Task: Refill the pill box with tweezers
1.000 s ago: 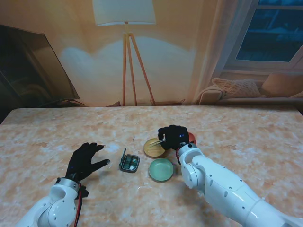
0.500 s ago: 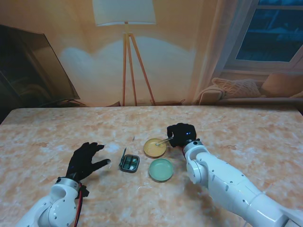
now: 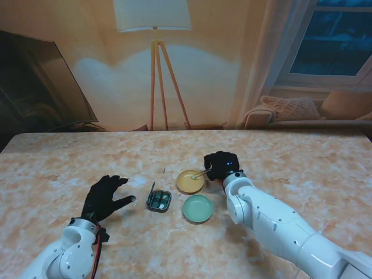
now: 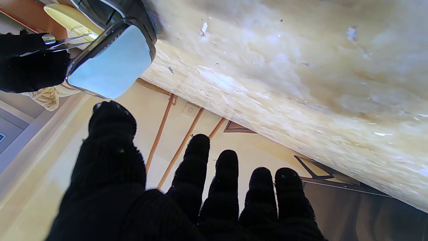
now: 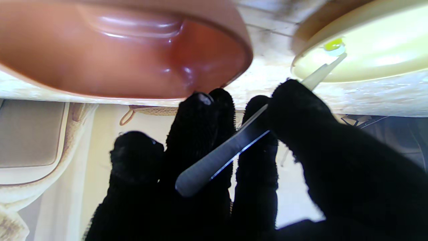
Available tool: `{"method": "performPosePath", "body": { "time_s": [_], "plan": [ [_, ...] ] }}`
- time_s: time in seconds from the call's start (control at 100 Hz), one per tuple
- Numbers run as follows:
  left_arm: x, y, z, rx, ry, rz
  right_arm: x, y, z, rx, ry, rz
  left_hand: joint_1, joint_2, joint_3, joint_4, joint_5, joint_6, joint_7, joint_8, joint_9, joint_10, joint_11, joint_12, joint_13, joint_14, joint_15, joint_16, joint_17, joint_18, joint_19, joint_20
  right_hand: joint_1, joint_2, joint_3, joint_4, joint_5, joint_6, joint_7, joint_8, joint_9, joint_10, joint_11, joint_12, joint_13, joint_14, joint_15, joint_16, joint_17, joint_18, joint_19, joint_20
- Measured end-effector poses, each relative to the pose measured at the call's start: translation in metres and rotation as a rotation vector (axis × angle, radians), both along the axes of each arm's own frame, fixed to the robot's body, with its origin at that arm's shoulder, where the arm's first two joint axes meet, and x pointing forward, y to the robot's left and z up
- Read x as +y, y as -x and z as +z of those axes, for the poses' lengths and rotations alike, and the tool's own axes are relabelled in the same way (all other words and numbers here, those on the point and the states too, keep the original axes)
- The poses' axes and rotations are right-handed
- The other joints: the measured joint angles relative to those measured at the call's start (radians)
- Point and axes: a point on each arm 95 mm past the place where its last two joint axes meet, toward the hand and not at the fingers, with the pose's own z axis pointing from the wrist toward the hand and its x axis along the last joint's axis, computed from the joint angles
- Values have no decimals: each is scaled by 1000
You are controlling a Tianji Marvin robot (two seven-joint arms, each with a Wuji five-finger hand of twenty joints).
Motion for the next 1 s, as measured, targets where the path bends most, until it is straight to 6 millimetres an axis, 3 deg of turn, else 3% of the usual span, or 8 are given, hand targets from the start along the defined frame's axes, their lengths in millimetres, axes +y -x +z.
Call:
{"method": "performPosePath", "body": {
  "time_s": [1.0],
  "plan": [
    [1, 0, 0, -5, 2, 7, 5, 1, -5, 22, 28, 6, 0, 0, 0, 0, 0, 0, 0, 0, 0, 0, 0, 0, 0, 0, 1, 0, 0, 0, 0, 0, -14, 24, 0, 0, -14, 2, 0, 1, -13, 5, -27, 0, -20, 5, -1, 0, -21, 0, 0, 0]
  ]
}}
